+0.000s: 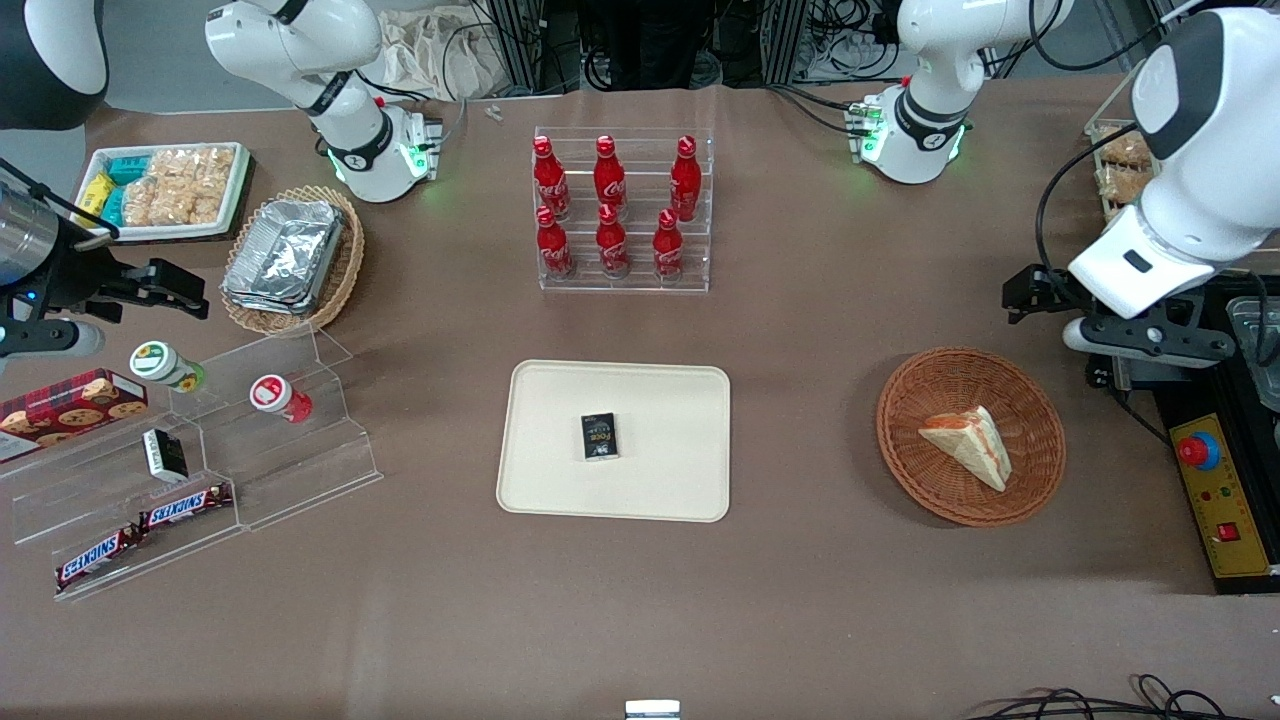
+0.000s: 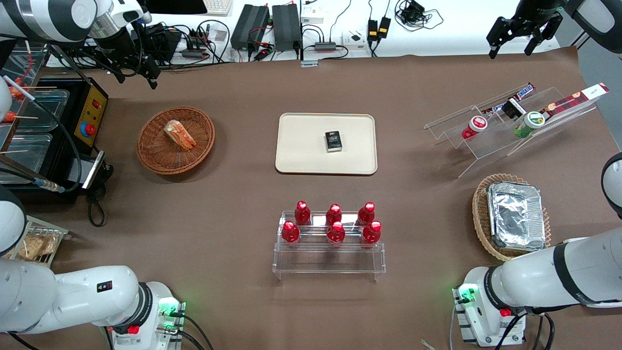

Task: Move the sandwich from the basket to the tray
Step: 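Move the left gripper over the sandwich in the wicker basket and lower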

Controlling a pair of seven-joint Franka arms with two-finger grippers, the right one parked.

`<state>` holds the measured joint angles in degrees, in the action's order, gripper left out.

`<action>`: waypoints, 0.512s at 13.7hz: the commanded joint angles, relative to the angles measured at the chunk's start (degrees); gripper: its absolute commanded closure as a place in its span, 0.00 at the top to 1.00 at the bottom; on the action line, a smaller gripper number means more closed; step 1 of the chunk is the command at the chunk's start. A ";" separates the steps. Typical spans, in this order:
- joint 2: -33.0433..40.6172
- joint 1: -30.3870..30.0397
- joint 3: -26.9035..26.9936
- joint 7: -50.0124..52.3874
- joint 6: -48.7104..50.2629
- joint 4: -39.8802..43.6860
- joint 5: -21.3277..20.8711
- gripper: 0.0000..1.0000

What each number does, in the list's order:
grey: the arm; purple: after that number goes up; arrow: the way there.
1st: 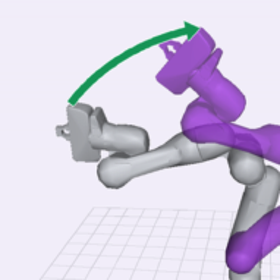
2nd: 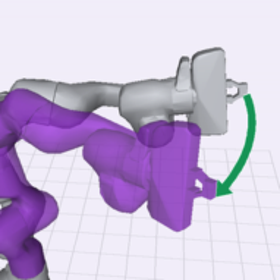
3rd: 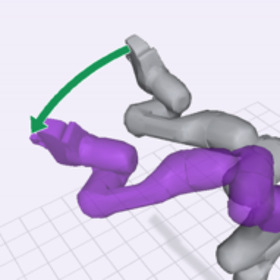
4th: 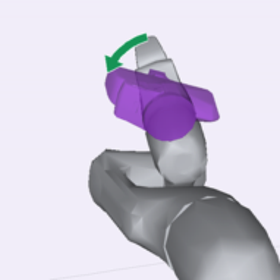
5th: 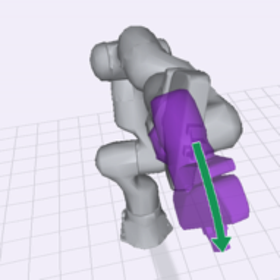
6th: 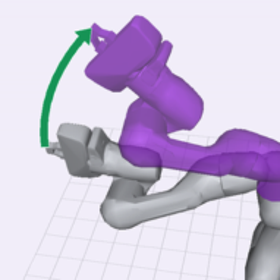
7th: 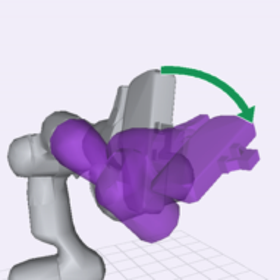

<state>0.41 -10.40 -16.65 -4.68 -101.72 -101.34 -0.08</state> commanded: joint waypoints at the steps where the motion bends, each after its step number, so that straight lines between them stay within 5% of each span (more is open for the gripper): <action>1: -3.92 -0.67 -0.57 -0.06 3.45 4.92 -0.98 1.00; 7: -6.66 -2.77 -0.48 7.27 -0.29 0.73 -4.93 1.00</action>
<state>-5.48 -11.49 -16.57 -2.39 -99.98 -98.63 -3.43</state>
